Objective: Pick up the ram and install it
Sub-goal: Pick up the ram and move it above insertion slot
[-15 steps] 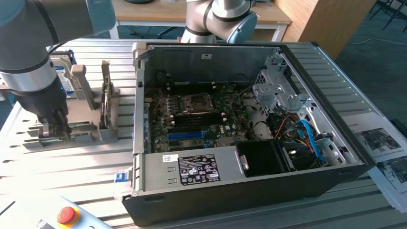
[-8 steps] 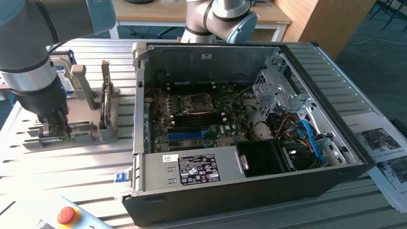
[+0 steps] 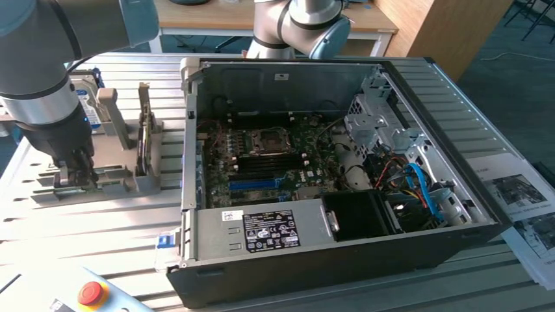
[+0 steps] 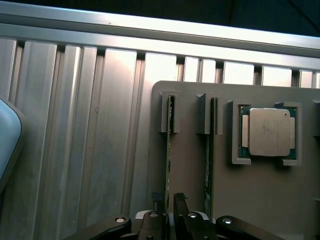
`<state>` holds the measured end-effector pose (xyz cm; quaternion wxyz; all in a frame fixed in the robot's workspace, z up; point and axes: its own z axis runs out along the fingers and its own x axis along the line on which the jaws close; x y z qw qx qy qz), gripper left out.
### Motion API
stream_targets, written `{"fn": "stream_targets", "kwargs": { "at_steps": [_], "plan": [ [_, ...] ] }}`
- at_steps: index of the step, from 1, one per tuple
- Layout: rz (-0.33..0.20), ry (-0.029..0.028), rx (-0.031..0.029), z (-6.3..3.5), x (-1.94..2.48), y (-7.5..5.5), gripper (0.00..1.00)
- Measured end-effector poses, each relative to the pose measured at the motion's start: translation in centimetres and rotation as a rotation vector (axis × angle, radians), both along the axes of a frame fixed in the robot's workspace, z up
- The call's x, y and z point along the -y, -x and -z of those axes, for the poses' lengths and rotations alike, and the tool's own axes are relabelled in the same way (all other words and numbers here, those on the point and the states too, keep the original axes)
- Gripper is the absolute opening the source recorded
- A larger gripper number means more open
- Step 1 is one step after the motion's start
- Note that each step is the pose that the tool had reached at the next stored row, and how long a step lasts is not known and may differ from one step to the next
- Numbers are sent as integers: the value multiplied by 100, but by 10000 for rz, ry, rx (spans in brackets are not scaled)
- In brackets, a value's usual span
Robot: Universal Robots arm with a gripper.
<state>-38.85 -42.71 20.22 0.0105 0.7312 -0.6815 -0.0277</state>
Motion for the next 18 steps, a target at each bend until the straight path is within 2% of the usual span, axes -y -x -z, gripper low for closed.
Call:
{"fn": "stream_targets", "kwargs": {
  "at_steps": [18],
  "plan": [
    [0, 0, 0, 0, 0, -4, 22]
  ]
}}
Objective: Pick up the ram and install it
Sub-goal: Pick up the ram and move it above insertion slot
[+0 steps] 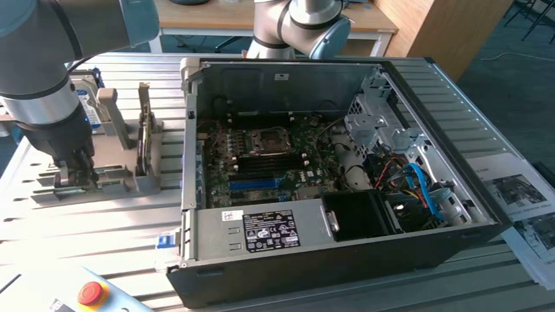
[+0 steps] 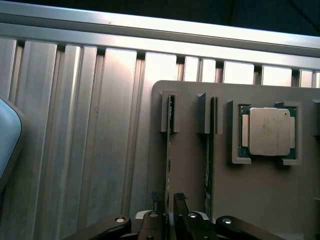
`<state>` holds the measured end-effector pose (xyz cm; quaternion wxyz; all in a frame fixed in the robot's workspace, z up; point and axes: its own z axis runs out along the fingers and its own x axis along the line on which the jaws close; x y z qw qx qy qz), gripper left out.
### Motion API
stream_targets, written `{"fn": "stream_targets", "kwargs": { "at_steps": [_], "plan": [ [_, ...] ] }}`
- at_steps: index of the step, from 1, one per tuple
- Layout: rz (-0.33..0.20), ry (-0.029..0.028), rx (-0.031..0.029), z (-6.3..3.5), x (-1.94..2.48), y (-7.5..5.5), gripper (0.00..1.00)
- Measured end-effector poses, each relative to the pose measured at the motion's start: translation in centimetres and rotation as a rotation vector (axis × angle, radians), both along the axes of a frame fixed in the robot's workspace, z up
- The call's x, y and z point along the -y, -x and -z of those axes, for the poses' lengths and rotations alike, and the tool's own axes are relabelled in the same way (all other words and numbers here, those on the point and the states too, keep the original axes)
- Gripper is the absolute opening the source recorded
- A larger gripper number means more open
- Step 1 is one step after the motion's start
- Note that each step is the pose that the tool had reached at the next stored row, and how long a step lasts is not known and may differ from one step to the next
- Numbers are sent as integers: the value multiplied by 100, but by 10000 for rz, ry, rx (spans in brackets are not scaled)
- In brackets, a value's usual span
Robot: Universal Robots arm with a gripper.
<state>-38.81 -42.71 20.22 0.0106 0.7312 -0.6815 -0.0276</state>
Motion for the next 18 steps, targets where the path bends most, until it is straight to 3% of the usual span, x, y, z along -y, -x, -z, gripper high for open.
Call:
{"fn": "stream_targets", "kwargs": {
  "at_steps": [18],
  "plan": [
    [0, 0, 0, 9, 0, 0, 22]
  ]
}}
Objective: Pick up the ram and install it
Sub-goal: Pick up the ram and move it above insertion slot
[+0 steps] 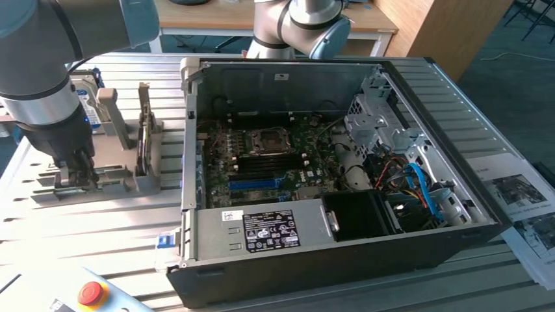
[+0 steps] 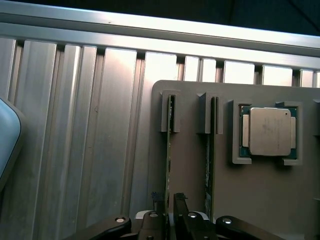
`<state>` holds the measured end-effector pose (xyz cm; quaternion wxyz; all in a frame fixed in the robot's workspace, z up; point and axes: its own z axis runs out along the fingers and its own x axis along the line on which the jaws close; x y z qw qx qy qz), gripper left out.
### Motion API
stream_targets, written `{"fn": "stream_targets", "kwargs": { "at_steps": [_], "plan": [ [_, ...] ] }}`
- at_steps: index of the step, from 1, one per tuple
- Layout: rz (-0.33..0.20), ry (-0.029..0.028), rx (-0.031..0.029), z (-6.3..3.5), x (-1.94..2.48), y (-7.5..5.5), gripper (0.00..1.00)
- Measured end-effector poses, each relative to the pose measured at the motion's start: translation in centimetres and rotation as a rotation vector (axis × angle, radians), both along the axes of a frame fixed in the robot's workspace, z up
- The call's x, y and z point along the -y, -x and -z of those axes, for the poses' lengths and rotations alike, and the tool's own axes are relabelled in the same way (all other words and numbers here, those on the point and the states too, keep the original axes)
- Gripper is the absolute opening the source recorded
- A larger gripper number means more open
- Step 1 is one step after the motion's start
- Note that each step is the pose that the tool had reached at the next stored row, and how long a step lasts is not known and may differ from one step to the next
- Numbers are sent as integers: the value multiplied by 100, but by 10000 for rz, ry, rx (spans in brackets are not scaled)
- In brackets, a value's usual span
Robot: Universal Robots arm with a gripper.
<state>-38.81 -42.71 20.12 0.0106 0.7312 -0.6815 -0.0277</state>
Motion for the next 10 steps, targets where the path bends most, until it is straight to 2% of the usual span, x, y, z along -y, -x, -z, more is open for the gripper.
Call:
{"fn": "stream_targets", "kwargs": {
  "at_steps": [2, 3, 10],
  "plan": [
    [1, 0, 0, 0, 0, 0, 20],
    [0, 1, 1, 0, 0, 0, 13],
    [1, 0, 0, 0, 0, 0, 12]
  ]
}}
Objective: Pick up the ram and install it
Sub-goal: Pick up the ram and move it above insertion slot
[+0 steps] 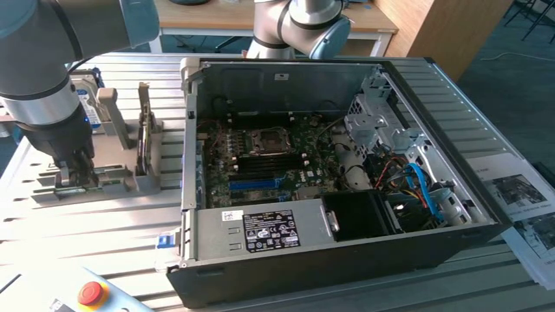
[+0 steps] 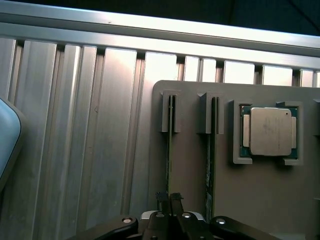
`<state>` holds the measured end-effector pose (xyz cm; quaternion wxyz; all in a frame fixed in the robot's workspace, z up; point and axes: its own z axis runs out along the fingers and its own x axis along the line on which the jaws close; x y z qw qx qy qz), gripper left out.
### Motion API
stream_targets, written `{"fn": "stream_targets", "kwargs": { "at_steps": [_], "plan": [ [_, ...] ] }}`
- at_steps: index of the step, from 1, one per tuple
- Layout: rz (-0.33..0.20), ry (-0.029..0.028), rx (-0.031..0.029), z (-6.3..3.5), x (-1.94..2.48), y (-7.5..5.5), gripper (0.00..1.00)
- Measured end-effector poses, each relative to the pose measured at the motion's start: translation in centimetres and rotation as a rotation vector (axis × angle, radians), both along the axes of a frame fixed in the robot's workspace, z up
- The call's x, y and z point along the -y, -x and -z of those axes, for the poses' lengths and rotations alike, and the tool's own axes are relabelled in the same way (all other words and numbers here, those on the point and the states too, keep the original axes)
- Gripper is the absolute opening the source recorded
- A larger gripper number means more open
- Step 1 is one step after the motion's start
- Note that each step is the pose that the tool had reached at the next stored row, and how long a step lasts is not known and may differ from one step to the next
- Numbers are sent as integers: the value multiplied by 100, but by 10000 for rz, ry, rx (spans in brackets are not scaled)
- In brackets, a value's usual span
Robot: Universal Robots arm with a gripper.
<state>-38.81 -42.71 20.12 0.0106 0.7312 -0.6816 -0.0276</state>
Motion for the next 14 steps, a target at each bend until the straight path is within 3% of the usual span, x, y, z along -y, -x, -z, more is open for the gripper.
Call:
{"fn": "stream_targets", "kwargs": {
  "at_steps": [14],
  "plan": [
    [59, 0, 0, 0, 0, 0, 12]
  ]
}}
